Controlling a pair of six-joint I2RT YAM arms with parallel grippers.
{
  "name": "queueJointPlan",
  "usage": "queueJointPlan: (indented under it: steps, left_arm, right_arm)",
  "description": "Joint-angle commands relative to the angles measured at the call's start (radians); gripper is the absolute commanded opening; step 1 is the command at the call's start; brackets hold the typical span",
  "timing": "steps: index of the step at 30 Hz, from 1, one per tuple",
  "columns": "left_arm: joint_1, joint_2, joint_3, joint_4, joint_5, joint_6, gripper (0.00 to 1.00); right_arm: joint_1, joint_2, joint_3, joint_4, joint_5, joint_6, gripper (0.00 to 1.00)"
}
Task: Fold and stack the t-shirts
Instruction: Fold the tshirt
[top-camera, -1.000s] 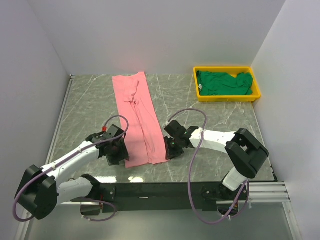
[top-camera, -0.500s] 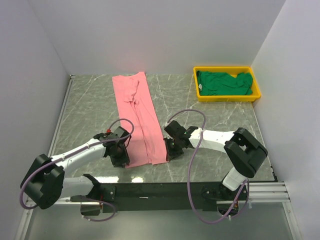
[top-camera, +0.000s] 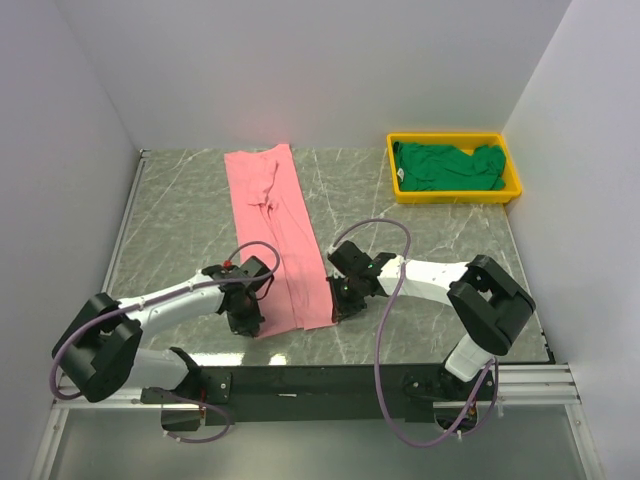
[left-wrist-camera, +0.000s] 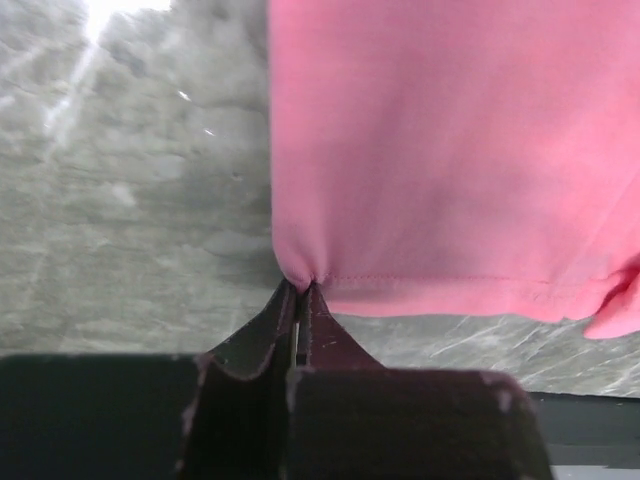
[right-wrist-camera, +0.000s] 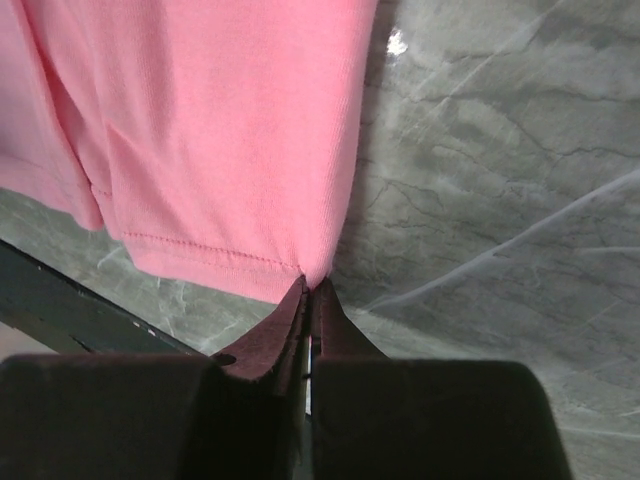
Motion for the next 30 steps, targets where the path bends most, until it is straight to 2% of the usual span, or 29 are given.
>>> queueJointPlan:
  steps: [1, 6, 9, 11, 14, 16, 24, 27, 30]
  left_arm:
    - [-0.079, 0.026, -0.022, -0.027, 0.026, -0.041, 0.01]
    - [-0.182, -0.062, -0.029, -0.099, 0.117, -0.099, 0.01]
    - [-0.196, -0.142, -0.031, -0.12, 0.158, -0.126, 0.01]
    - [-0.194, -0.177, -0.014, -0.104, 0.16, -0.123, 0.01]
    - [-0.162, -0.146, 0.047, -0.11, 0.146, -0.072, 0.01]
    - [-0.119, -0.105, 0.09, -0.107, 0.099, -0.016, 0.01]
    - [0.184, -0.013, 0.256, 0.006, 0.037, 0.205, 0.01]
    - [0.256, 0.033, 0.308, 0.064, -0.019, 0.273, 0.01]
    - [0.316, 0.079, 0.342, 0.139, -0.02, 0.316, 0.01]
  right_arm:
    - [0.006, 0.001, -0.042, -0.064, -0.012, -0.046, 0.0]
    - [0.048, -0.088, -0.113, -0.148, -0.062, -0.062, 0.0]
    - [0.063, -0.143, -0.122, -0.196, -0.073, -0.068, 0.0]
    - [0.059, -0.155, -0.075, -0.243, -0.037, -0.083, 0.0]
    - [0.039, -0.132, 0.042, -0.309, 0.011, -0.12, 0.0]
    - [0.023, -0.105, 0.132, -0.316, 0.014, -0.141, 0.0]
    - [-0.053, 0.09, 0.489, -0.348, 0.046, -0.227, 0.0]
    - [-0.079, 0.171, 0.63, -0.346, 0.066, -0.25, 0.0]
    - [-0.102, 0.233, 0.692, -0.317, 0.071, -0.269, 0.0]
